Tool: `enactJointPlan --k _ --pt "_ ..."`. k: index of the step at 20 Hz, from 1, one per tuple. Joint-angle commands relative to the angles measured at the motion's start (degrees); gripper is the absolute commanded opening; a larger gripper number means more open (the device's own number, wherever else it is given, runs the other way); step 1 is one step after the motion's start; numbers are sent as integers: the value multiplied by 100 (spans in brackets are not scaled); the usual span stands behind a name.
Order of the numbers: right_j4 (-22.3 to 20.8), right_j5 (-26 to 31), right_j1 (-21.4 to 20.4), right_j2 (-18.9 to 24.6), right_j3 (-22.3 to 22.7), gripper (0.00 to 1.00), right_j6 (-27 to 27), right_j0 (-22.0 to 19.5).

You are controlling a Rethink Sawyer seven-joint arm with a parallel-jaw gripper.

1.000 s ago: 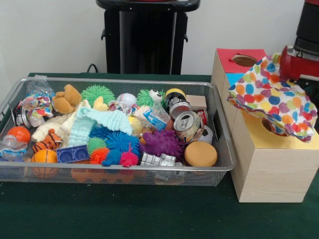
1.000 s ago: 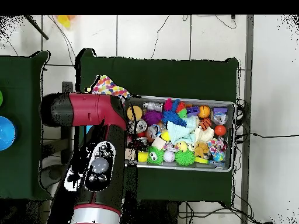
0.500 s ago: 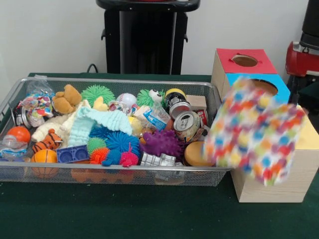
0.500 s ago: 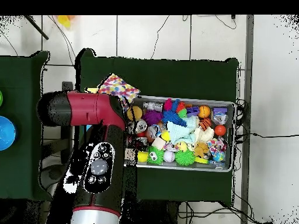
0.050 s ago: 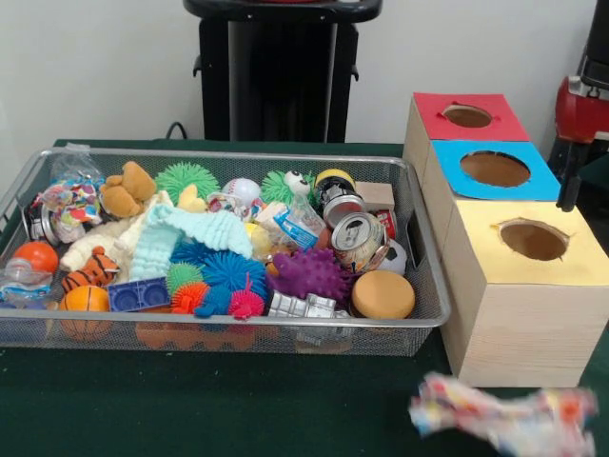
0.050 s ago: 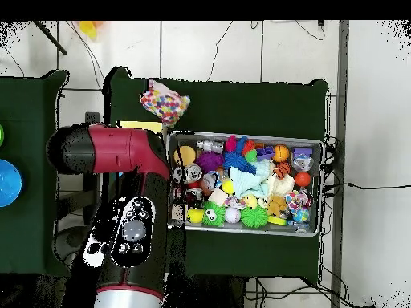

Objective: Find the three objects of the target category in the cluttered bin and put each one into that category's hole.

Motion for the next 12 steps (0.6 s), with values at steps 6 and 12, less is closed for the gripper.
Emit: enactJointPlan --k 6,12 --pt "115 537 55 318 137 100 915 -84" --pt "-58 1252 -101 372 -376 100 213 -563"
